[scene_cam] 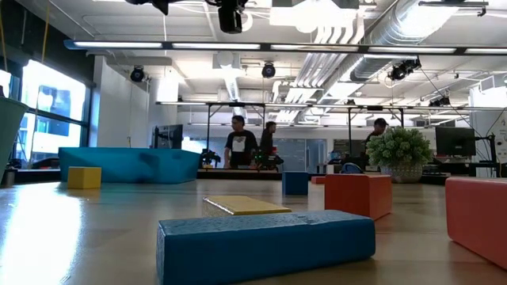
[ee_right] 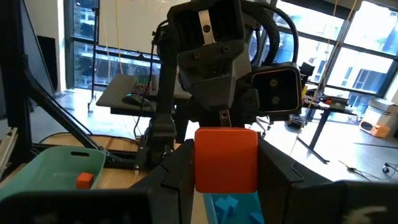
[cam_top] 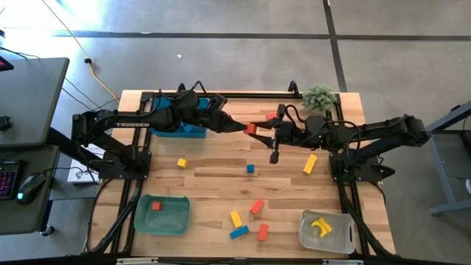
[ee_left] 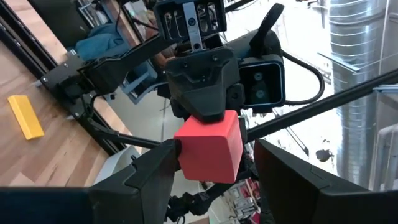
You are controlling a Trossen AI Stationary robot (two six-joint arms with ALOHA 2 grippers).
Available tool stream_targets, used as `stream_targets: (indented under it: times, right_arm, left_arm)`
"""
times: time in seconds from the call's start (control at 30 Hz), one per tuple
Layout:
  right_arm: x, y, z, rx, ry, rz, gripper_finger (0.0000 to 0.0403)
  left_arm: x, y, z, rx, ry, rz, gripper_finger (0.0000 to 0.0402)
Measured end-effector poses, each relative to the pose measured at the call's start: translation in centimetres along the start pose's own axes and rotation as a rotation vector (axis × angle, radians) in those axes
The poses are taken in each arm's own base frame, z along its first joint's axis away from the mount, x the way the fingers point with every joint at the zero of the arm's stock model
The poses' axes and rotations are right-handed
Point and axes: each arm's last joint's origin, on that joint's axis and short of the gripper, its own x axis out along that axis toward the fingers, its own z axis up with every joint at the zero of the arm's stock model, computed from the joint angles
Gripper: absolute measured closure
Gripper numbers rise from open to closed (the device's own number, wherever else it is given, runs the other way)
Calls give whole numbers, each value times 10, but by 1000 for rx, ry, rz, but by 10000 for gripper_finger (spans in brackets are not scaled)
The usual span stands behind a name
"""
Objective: Sort & place blocks by color
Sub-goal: Put the orange block into the green bin
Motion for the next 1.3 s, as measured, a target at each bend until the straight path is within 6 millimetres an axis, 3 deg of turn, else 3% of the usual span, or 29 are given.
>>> stream_targets:
  times: [0.33, 0.8, 1.2, 1.3]
  right_arm:
    - [1, 0, 0, 10, -10, -10, 299]
    - [14, -6, -14, -2, 35, -33, 299]
    - [14, -6, -15, -24, 48, -40, 299]
    - [14, -6, -15, -29, 52, -39, 299]
  left_arm:
    - [-2, 5, 7, 14, -18, 19, 195]
    - [4, 15, 5, -34, 44, 4, 199]
    - [4, 15, 6, 1, 43, 4, 284]
    - [4, 16, 6, 4, 45, 6, 288]
